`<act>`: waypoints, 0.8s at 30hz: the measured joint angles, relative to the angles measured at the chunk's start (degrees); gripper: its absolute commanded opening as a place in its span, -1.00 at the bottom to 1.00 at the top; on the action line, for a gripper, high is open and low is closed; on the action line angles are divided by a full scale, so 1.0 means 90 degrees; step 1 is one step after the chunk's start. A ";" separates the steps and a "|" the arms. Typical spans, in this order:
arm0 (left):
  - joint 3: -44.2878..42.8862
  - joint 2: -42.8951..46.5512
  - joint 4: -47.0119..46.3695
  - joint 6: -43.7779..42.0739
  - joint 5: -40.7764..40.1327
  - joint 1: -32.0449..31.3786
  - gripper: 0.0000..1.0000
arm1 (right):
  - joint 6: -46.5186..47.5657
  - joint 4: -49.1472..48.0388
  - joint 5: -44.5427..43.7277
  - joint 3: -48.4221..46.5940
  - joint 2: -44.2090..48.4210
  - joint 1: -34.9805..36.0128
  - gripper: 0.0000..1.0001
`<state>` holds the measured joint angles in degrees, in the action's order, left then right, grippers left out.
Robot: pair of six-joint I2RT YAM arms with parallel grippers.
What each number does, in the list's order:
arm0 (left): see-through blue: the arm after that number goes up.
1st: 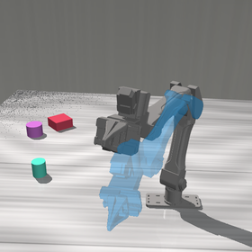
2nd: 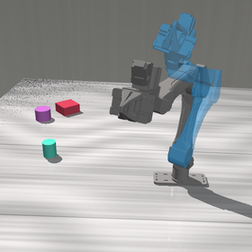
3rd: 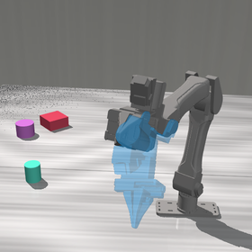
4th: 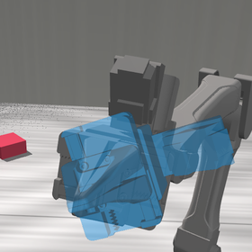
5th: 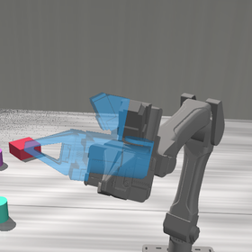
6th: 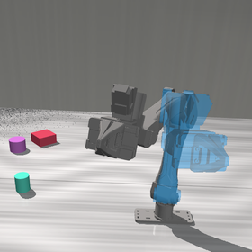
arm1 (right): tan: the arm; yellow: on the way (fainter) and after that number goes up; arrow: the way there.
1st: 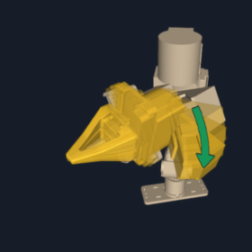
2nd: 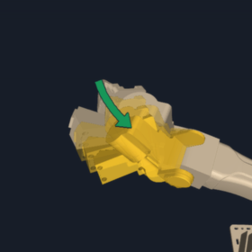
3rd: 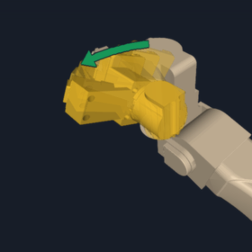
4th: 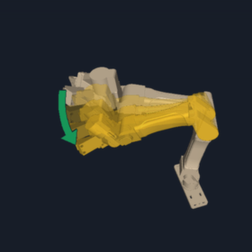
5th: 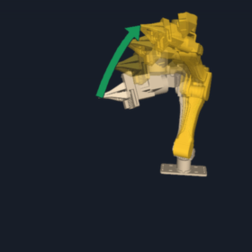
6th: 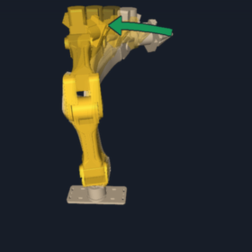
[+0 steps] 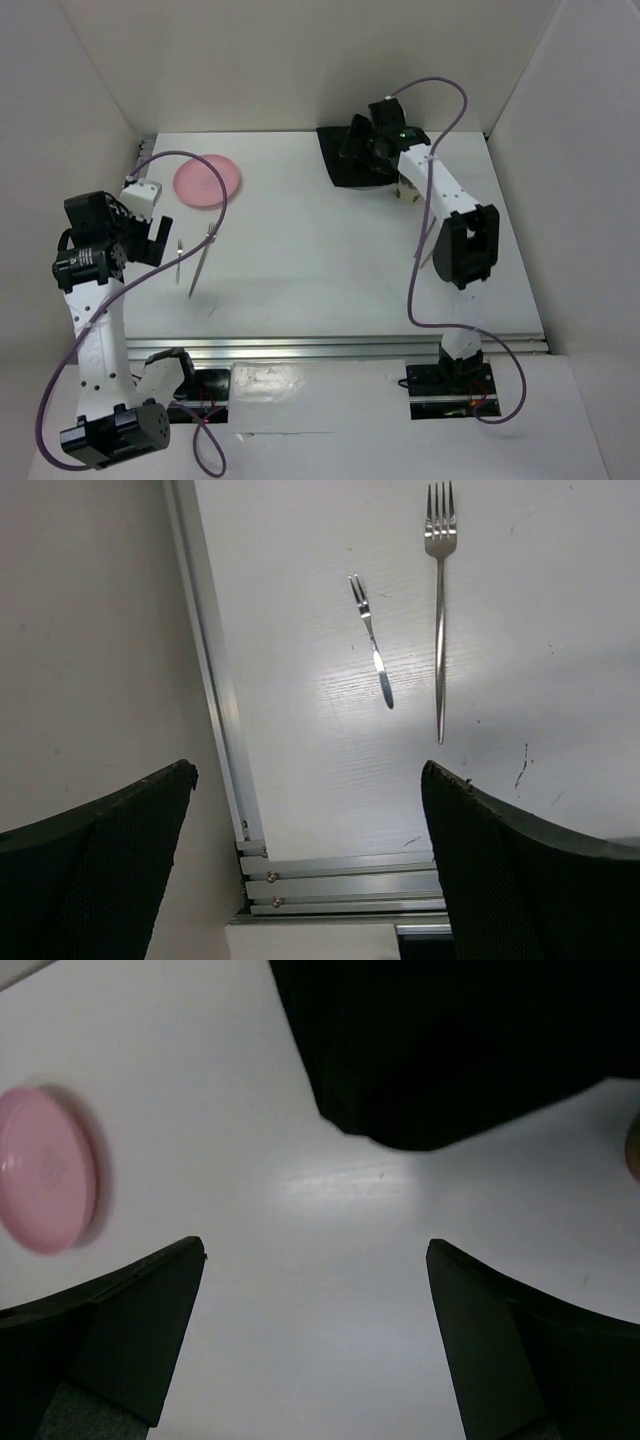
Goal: Set the dinner table for one person
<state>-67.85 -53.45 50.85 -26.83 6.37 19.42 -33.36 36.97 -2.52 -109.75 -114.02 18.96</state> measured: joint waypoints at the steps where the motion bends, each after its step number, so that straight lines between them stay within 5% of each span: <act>1: 0.0092 -0.0010 -0.0029 -0.0022 0.0066 0.0000 1.00 | 0.0000 -0.0058 -0.0024 -0.0372 -0.0457 -0.0070 1.00; 9: 0.0342 -0.0413 -0.0216 -0.0019 0.0146 0.0000 1.00 | 0.0194 -0.0651 0.0228 -0.1751 -0.3004 -0.0415 0.73; 12: 0.0364 -0.0605 -0.0233 -0.0010 0.0136 0.0000 1.00 | 0.0427 -0.0993 0.0393 -0.2074 -0.3439 -0.0396 0.27; 16: 0.0505 -0.0716 -0.0272 -0.0002 0.0131 0.0000 1.00 | 0.0833 -0.1498 0.0641 -0.2069 -0.3451 -0.0376 -0.92; 24: 0.0580 -0.0753 -0.0420 -0.0092 0.0476 0.0002 1.00 | 0.1812 -0.2220 0.0882 -0.0449 -0.2582 -0.0216 -1.00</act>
<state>-62.63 -60.23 47.07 -27.66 10.66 19.44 -17.06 16.99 5.41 -113.80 -137.25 17.02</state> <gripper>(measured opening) 1.000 0.252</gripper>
